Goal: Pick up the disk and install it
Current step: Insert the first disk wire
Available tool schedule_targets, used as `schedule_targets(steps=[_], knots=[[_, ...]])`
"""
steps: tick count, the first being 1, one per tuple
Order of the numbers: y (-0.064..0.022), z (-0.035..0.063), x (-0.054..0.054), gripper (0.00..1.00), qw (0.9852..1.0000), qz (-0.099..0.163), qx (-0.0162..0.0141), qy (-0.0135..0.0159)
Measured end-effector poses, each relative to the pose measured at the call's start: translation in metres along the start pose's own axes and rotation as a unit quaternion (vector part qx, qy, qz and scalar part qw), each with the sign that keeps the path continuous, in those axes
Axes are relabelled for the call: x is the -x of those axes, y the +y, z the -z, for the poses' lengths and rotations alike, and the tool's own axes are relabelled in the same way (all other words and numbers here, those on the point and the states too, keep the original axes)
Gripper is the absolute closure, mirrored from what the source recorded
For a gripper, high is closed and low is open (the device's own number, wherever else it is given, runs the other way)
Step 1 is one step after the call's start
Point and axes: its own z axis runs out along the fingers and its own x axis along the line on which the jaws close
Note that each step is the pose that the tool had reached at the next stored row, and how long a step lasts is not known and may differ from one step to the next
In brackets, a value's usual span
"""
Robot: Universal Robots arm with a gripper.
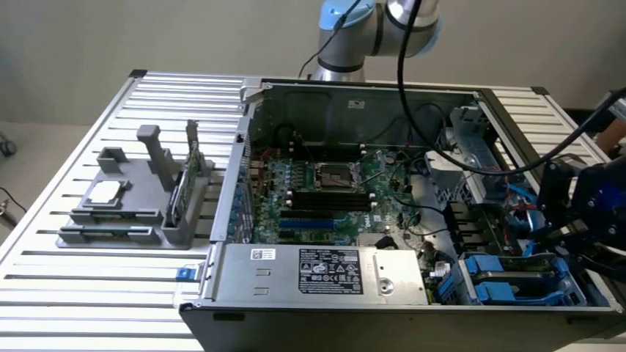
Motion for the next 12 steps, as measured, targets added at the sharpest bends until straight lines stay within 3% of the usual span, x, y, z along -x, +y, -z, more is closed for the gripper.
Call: schedule_targets(steps=[5,12], knots=[[-0.0039,0.0001,-0.0015,0.82,0.9999,-0.011,0.0031,-0.0013],[-0.0089,0.0011,-0.0036,0.82,0.9999,-0.016,0.0046,-0.0021]])
